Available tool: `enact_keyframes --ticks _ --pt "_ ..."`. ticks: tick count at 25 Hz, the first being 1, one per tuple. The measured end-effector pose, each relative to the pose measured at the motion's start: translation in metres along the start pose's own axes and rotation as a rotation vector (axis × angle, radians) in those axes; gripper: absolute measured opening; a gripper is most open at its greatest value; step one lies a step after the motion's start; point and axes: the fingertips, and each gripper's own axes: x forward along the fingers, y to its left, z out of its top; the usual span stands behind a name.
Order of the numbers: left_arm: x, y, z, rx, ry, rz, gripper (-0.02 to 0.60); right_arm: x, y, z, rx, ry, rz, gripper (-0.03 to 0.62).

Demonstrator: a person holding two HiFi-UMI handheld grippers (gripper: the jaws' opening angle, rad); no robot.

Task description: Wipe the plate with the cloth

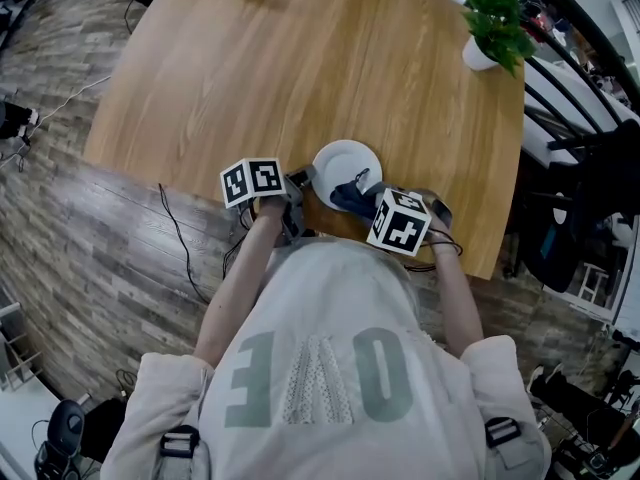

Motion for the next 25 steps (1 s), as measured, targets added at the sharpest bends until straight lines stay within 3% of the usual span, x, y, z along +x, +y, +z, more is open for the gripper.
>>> enact_keyframes --ticks 3,6,9,17,25 --pt "0.0 -0.001 0.0 0.005 -0.009 0.004 0.026 -0.007 -0.014 0.003 0.021 -0.031 -0.038 0.057" --pt "-0.001 0.0 0.002 -0.013 -0.034 0.002 0.025 -0.023 -0.058 0.007 0.075 -0.069 -0.2 0.057" --pt "-0.002 0.001 0.003 -0.026 -0.049 0.003 0.025 -0.032 -0.101 0.004 0.077 -0.011 -0.332 0.057" --pt "-0.002 0.0 0.003 -0.018 -0.063 0.012 0.025 -0.012 -0.137 0.025 0.011 0.039 -0.363 0.057" --pt "-0.001 0.0 0.007 -0.025 -0.079 0.016 0.025 -0.006 -0.14 0.027 -0.023 0.065 -0.382 0.057"
